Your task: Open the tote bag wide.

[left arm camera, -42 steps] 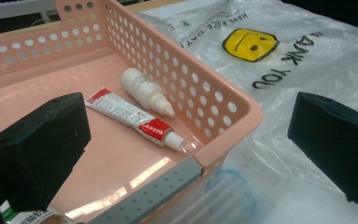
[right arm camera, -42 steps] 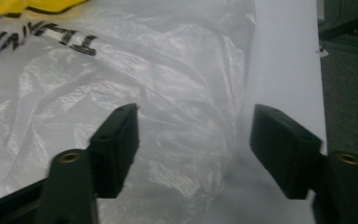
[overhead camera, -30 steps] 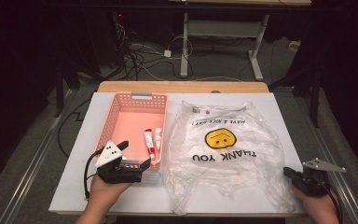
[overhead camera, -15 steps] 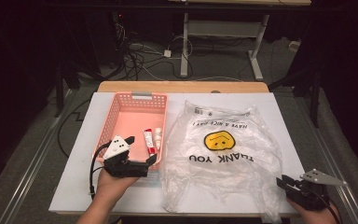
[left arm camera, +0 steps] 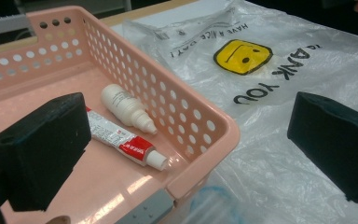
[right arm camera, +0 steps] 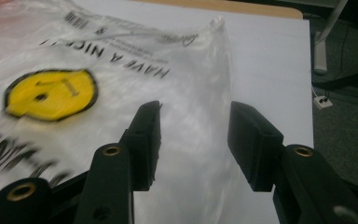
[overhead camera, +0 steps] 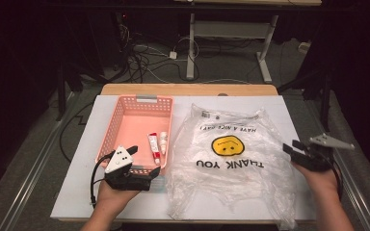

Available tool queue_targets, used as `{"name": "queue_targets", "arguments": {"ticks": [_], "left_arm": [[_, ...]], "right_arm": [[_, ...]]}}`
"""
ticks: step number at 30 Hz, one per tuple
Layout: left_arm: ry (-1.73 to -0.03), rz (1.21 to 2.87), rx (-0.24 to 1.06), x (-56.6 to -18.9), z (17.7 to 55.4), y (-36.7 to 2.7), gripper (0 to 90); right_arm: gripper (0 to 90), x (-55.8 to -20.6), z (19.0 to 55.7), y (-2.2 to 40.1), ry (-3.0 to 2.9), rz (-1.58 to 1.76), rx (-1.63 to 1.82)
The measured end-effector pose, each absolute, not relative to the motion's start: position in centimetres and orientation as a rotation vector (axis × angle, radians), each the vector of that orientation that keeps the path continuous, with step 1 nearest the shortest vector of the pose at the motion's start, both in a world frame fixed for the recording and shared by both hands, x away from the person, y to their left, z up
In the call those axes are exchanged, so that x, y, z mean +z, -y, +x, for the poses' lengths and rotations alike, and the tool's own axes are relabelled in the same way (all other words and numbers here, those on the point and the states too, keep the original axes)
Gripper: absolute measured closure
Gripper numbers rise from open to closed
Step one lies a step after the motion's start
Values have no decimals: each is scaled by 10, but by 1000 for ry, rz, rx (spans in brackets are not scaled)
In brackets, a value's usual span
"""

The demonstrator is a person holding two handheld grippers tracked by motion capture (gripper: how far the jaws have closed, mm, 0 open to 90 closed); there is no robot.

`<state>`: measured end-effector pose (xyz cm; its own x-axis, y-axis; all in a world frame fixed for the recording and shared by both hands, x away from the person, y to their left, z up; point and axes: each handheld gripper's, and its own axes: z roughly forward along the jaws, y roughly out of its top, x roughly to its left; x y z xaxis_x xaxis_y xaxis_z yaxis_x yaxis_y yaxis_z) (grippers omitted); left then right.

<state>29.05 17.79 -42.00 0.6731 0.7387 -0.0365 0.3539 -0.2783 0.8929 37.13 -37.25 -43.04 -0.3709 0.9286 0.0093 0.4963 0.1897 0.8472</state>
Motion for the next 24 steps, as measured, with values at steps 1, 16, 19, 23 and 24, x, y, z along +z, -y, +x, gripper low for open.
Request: {"name": "queue_targets", "arguments": {"ticks": [1, 16, 19, 23, 24], "left_arm": [[-858, 1884, 474, -421, 290, -178, 0], [-889, 1876, 478, -425, 280, -190, 0], [-886, 1873, 476, -425, 278, -189, 0], [-879, 1876, 478, -425, 277, -186, 0], [-876, 1879, 476, -426, 278, -185, 0]], "right_arm": [[561, -431, 396, 370, -1956, 1328, 1086], [503, -456, 525, 361, -2130, 1427, 982], [511, -462, 531, 360, -2162, 1432, 961], [699, -467, 535, 358, -2185, 1403, 951], [860, -467, 534, 357, -2209, 1382, 950]]}}
